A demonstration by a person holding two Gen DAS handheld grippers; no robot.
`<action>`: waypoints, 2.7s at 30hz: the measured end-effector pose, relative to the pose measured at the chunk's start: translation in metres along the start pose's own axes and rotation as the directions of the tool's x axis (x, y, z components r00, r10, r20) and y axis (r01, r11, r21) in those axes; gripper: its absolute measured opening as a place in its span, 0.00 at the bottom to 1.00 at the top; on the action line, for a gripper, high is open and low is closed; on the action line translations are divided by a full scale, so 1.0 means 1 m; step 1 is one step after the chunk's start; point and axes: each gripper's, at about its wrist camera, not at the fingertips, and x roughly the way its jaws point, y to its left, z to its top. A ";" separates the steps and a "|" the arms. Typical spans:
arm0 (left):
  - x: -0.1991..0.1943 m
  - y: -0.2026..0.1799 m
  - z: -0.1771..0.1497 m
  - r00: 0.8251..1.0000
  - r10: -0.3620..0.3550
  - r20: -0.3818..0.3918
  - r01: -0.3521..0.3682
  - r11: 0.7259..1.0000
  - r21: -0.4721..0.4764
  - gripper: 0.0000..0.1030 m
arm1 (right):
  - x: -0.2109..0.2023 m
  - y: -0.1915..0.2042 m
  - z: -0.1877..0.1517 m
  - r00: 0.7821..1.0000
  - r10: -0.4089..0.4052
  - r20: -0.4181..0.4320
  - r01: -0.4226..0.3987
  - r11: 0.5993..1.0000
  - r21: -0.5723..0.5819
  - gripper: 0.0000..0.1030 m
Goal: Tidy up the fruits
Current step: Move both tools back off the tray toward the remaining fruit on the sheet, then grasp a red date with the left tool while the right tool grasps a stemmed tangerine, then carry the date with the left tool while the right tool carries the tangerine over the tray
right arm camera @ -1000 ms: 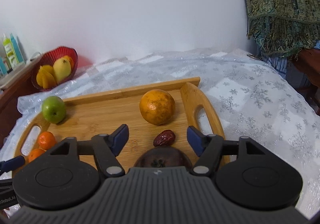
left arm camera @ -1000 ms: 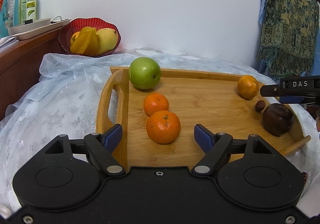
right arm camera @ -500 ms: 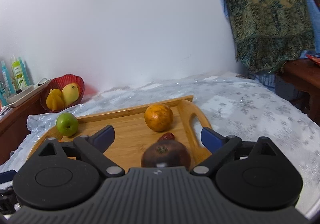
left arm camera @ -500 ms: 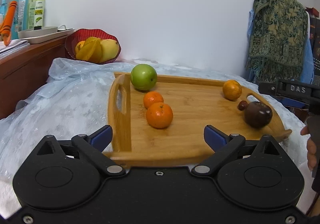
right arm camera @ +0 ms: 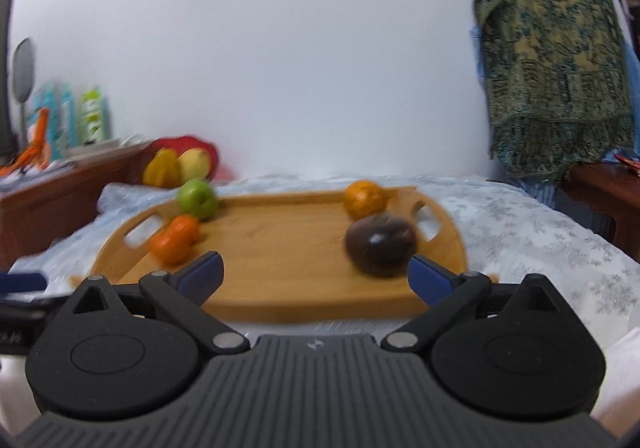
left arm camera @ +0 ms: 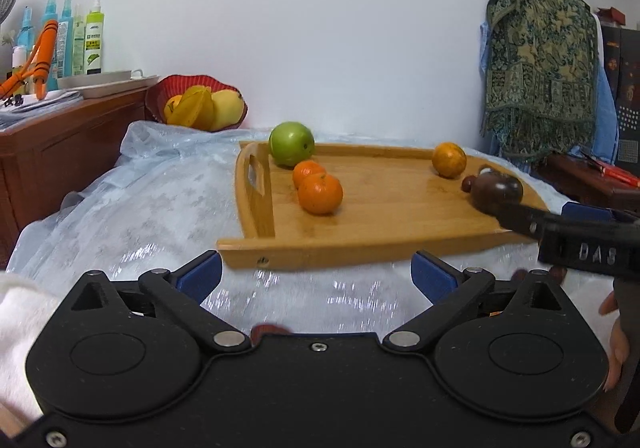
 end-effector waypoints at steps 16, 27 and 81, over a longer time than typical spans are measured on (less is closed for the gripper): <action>-0.004 0.019 -0.015 0.997 0.005 -0.076 -0.009 0.998 -0.058 0.78 | -0.025 0.046 -0.034 0.994 0.102 -0.045 -0.107 0.986 -0.126 0.95; 0.003 0.018 -0.016 0.994 0.014 -0.112 -0.021 0.998 -0.062 0.60 | -0.019 0.054 -0.041 0.985 0.141 -0.095 -0.153 0.980 -0.131 0.75; 0.024 -0.007 0.032 1.000 -0.023 0.012 0.023 1.000 0.002 0.22 | 0.000 0.028 0.001 0.996 0.087 -0.017 -0.088 0.995 -0.052 0.42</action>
